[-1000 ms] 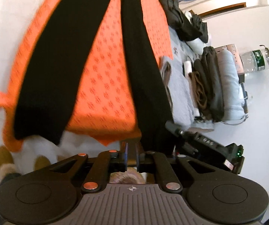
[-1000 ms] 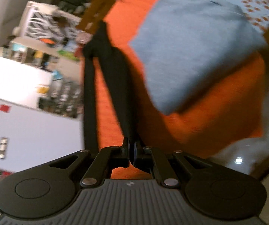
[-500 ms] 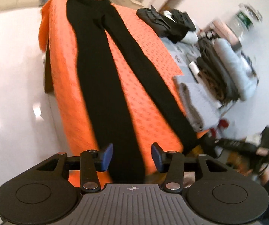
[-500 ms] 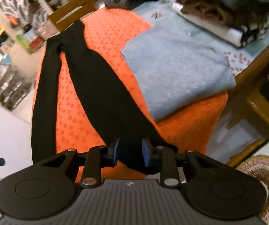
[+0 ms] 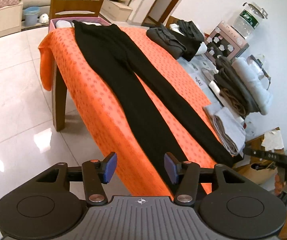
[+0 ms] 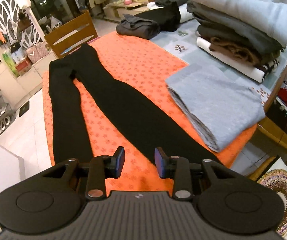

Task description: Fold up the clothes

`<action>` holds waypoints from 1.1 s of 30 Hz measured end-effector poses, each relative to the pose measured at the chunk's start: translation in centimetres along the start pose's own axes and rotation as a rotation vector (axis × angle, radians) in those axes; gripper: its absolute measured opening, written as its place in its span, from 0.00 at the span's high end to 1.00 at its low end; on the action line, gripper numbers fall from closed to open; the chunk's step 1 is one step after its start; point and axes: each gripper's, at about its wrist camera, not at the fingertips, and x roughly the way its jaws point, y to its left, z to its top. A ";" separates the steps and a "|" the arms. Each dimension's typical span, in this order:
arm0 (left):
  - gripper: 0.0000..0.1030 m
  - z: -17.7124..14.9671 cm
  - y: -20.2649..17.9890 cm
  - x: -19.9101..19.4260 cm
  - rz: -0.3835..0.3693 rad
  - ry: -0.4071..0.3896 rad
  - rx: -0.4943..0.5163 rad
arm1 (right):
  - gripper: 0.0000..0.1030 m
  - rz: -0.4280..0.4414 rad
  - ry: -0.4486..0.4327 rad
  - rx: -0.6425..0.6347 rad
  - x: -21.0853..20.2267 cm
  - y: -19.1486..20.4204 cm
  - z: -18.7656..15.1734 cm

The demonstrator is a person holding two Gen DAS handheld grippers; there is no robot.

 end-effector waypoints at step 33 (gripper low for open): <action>0.38 39.4 10.6 23.4 -0.123 0.164 0.344 | 0.53 -0.224 -0.034 0.176 14.6 11.0 9.6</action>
